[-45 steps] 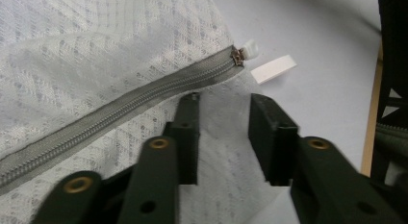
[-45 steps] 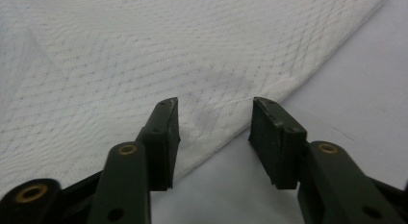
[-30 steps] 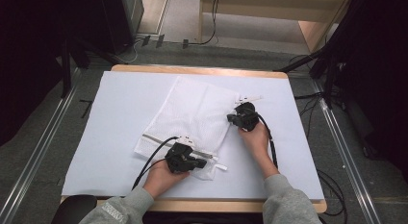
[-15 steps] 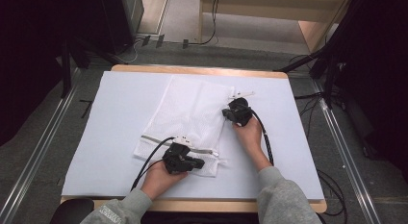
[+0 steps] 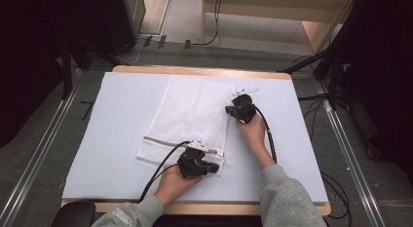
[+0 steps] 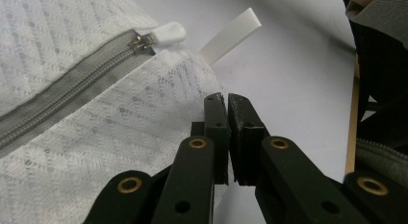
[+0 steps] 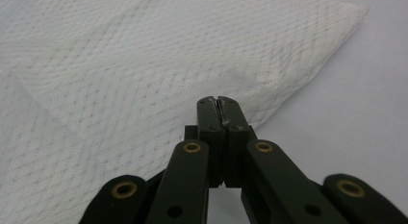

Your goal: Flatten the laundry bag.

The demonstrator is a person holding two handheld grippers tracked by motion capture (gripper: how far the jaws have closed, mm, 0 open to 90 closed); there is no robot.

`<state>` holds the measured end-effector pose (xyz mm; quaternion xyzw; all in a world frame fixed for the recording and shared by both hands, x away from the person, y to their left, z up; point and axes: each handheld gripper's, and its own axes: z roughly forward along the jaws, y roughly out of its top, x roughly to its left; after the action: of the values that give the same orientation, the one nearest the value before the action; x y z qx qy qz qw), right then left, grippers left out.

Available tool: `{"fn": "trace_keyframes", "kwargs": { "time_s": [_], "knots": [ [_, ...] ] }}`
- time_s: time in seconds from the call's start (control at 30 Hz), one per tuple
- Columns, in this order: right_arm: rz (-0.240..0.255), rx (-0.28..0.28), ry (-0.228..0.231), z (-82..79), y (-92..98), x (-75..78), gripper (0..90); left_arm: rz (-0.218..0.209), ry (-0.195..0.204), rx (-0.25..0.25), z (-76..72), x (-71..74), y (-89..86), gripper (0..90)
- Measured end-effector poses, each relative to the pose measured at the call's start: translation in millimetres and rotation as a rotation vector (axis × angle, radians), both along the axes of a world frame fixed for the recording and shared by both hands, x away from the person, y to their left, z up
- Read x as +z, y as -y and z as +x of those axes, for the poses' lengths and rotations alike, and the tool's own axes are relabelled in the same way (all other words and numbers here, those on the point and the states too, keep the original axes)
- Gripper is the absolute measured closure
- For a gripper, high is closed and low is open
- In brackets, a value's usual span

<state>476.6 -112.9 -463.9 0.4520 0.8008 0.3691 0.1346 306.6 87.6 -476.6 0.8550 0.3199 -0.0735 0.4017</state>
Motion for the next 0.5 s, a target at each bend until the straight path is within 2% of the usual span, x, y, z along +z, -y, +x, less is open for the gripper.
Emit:
{"fn": "trace_keyframes", "kwargs": {
  "time_s": [0.07, 0.1, 0.17, 0.2, 0.23, 0.3, 0.33, 0.4, 0.5],
  "knots": [
    [-0.013, -0.003, 0.023, 1.7, -1.8, 0.1, 90.0, -0.014, -0.01, -0.006, 1.2, -1.6, 2.2, 88.0],
    [-0.023, -0.007, 0.021, 2.5, -3.0, -0.1, 90.0, -0.022, -0.009, -0.008, 1.5, -2.0, 3.0, 87.8],
    [-0.034, -0.005, 0.022, 3.3, -4.6, -2.3, 90.0, -0.015, -0.021, -0.012, 3.4, 0.6, 1.0, 86.1],
    [-0.03, -0.006, 0.011, 3.1, -4.7, -3.3, 90.0, -0.004, -0.014, -0.007, 5.1, 3.7, -2.4, 85.1],
    [-0.023, -0.006, 0.001, 3.1, -4.0, -3.9, 88.5, -0.003, -0.003, 0.006, 7.0, 8.1, -7.7, 84.8],
    [0.003, -0.002, -0.014, 1.1, -0.5, -2.1, 83.3, -0.031, -0.012, 0.03, 13.1, 17.3, -19.5, 83.3],
    [0.018, 0.0, -0.009, -1.7, 1.4, 0.3, 81.4, -0.025, -0.02, 0.032, 16.9, 22.1, -25.5, 81.1],
    [0.043, 0.007, -0.008, -8.4, 5.5, 6.3, 79.1, -0.002, 0.008, 0.047, 21.3, 31.8, -38.3, 78.5],
    [0.069, 0.03, 0.009, -23.5, 9.8, 16.4, 76.0, 0.002, 0.0, 0.071, 29.4, 43.0, -59.0, 75.8]
  ]
}}
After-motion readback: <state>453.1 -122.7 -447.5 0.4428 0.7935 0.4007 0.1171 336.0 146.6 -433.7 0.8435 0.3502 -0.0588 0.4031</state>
